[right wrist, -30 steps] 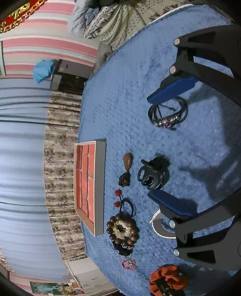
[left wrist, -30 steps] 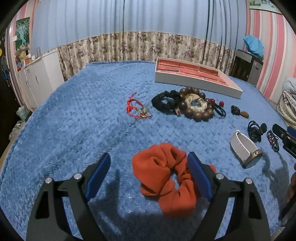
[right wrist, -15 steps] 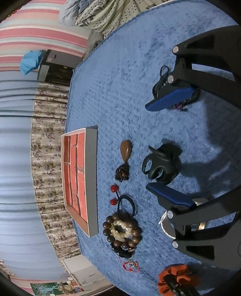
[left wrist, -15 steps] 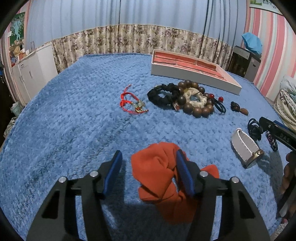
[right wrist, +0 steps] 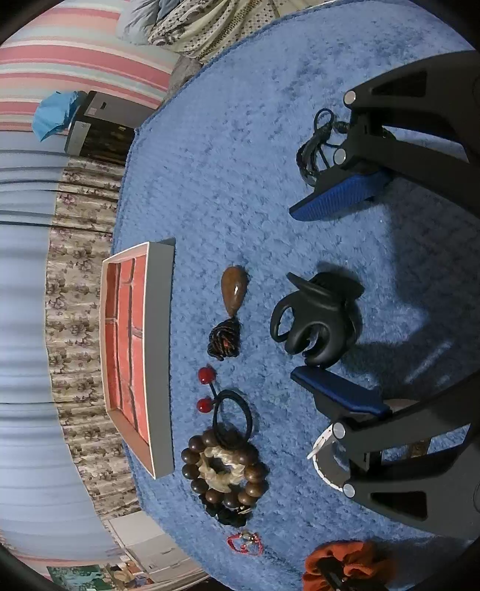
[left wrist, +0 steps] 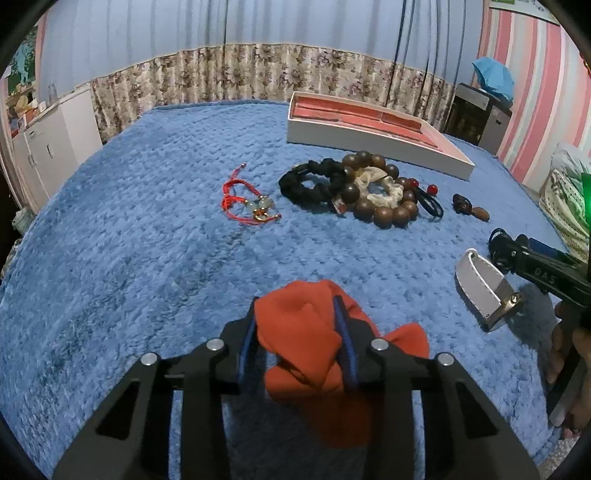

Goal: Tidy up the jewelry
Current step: 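Close the left gripper on the orange scrunchie while the right gripper grasps the black claw clip, then carry the scrunchie and claw clip with both grippers over the brick-lined tray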

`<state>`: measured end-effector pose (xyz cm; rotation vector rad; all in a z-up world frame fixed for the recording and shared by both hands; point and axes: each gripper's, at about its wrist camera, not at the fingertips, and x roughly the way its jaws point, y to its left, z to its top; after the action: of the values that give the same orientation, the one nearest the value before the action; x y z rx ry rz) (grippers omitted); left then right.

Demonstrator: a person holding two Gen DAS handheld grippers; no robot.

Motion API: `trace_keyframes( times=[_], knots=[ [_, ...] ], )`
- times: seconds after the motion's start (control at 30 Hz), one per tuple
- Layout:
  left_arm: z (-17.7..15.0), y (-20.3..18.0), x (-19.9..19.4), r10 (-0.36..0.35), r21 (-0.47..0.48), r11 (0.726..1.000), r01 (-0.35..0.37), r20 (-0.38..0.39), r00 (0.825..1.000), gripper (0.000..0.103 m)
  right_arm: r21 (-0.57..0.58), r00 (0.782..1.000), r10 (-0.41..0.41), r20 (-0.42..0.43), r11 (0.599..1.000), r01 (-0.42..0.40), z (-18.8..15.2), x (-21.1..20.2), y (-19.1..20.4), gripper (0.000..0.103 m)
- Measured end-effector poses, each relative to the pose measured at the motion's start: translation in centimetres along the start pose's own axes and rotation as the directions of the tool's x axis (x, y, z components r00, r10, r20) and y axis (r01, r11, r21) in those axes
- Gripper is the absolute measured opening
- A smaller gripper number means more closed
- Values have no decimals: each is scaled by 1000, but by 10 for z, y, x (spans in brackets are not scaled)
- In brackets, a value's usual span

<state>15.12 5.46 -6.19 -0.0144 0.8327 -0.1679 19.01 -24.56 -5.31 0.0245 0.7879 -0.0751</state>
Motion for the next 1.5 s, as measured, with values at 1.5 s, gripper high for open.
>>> trace_keyframes(
  times=[1.5],
  knots=[
    [160,-36,-53,-42,164,986,16,158,987,20,-38,981,149,123,989,-145,138,-17,-35,49]
  ],
)
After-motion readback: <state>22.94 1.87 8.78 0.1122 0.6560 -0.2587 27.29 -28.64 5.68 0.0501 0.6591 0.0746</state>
